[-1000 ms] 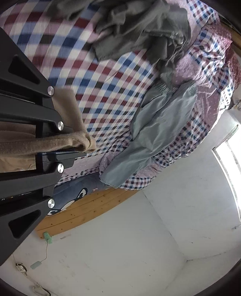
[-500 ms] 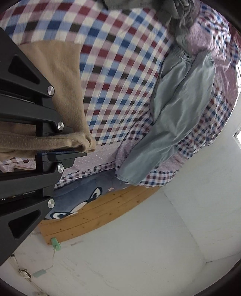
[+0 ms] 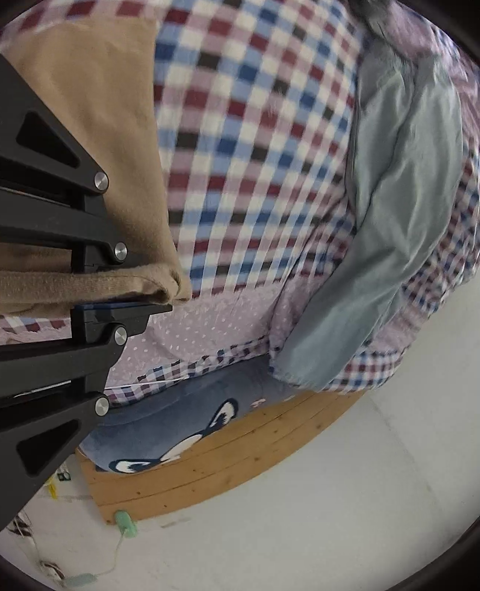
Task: Fold clothes
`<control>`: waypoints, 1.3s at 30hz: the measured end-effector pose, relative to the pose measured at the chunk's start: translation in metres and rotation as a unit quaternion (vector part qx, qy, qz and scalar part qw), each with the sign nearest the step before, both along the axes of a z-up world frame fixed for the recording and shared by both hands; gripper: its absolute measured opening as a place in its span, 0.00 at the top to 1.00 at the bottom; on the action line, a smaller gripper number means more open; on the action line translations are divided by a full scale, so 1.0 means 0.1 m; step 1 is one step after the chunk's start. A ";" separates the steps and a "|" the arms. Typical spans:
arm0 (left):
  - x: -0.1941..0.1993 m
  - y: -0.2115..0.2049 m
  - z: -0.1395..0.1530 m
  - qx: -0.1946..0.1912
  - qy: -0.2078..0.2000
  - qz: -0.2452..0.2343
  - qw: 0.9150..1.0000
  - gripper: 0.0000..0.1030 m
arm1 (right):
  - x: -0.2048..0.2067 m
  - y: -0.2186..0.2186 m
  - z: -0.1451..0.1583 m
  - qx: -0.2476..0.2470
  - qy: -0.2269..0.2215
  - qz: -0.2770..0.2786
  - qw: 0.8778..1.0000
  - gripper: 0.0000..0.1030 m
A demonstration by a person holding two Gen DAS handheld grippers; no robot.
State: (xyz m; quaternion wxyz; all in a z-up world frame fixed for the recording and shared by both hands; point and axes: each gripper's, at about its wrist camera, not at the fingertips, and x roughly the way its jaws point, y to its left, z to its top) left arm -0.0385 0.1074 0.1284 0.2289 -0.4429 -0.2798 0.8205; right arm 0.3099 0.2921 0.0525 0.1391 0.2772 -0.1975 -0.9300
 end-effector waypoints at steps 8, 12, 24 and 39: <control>-0.49 0.33 -0.82 -0.056 -0.106 0.025 0.992 0.94 | -0.47 0.46 -0.61 -0.036 -0.122 -0.069 0.989 0.94; -0.48 0.20 -0.86 -0.012 -0.103 0.022 0.994 0.49 | -0.46 0.61 -0.66 -0.057 -0.130 -0.083 0.986 0.81; 0.08 -1.05 -0.35 -0.035 0.012 0.059 0.998 0.27 | -0.33 0.78 -0.64 -0.111 -0.127 -0.115 0.979 0.56; 0.44 -1.76 -1.08 -0.034 -0.031 0.055 0.997 0.66 | -0.41 0.56 -0.47 0.070 -0.097 -0.114 0.986 0.46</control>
